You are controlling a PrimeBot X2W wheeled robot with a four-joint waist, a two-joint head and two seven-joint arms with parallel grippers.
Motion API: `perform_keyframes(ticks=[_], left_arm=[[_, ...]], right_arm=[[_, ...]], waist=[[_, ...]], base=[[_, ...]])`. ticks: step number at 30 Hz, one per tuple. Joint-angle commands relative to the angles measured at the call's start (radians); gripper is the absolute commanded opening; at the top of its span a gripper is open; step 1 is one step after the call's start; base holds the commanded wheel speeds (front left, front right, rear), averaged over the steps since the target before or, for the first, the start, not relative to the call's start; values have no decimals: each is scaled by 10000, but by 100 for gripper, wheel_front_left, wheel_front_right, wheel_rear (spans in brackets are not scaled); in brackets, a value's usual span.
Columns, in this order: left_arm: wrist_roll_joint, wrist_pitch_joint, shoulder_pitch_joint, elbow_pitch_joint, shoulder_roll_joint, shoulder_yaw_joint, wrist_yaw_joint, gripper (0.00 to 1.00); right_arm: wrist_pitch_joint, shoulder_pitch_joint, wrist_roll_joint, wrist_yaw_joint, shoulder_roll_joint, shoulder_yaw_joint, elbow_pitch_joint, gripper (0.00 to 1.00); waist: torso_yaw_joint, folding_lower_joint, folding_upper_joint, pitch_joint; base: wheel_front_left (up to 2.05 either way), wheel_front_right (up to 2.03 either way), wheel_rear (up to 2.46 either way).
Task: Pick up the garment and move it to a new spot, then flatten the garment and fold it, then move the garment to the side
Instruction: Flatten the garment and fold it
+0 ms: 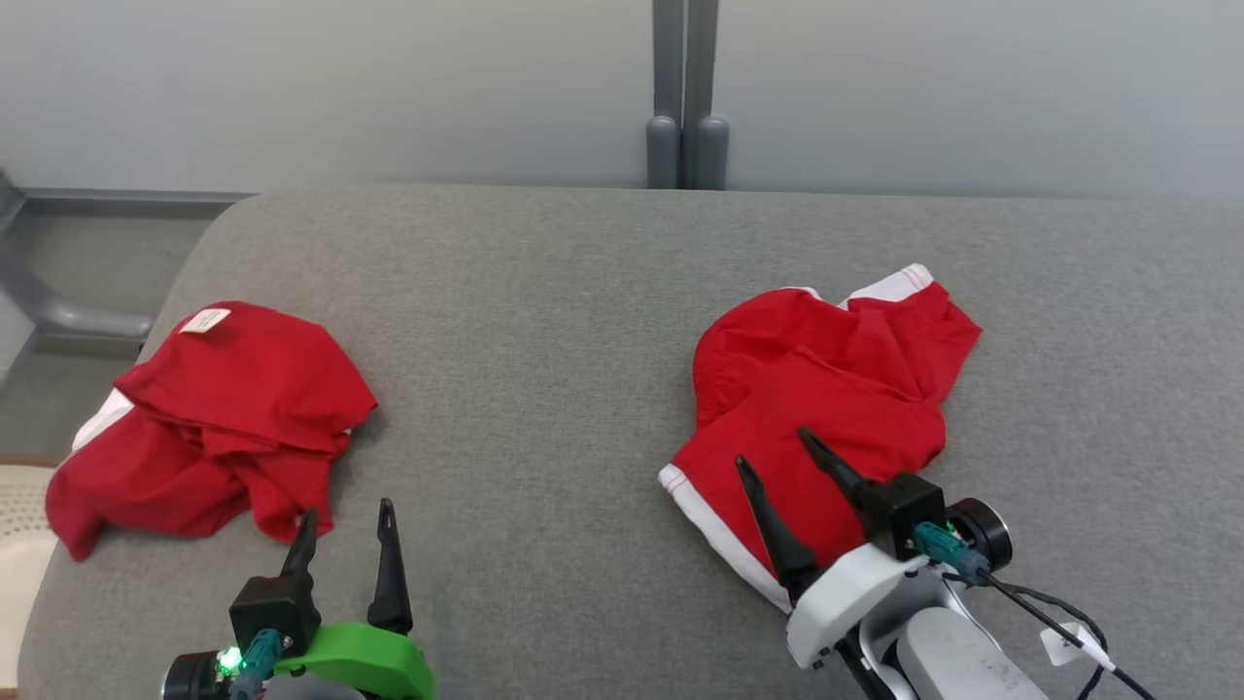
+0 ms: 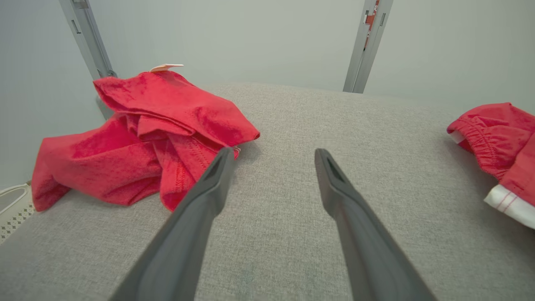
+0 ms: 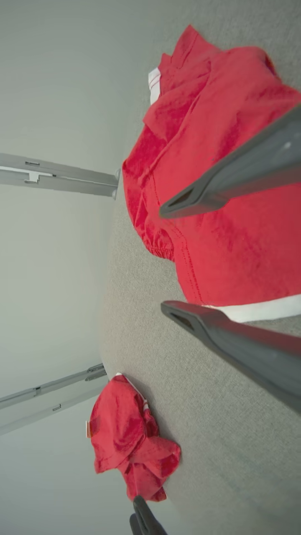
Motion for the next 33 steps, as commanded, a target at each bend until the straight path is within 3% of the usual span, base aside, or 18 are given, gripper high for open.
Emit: perform_keyframes(ticks=[1,11,23,24,26,29,33], left_arm=[[-45,-3,-43,20,28,-59,56,100],[-265,-3,-257,-109,24,-385,181,100],[-467,-3,-514,-194,25,-362,358,100],[-488,-3,-519,-190,25,-345,376,100],[-521,-3,-525,-181,25,-336,396,100],[-544,-3,-541,-176,25,-339,415,100],[-526,-3,-571,-144,25,-303,395,100]], right_arm=[[-5,-211,25,-14,-32,146,275,100],[-4,-1382,-480,-14,-38,1043,2800,100],[-2,-2129,-1878,-14,-39,477,4516,100],[17,-2130,-1930,-14,-39,415,4616,90],[40,-2170,-2049,-14,-41,353,4784,46],[68,-2201,-2059,-14,-39,320,4934,0],[12,-2284,-1775,-11,-38,290,4557,0]], waist=[[592,0,0,87],[1455,0,0,507],[1655,0,0,965],[1645,0,0,985],[1625,0,0,1014],[1590,0,0,1042],[1511,0,0,1037]], base=[[0,0,0],[0,0,0],[0,0,0],[0,0,0],[0,0,0],[0,0,0],[0,0,0]])
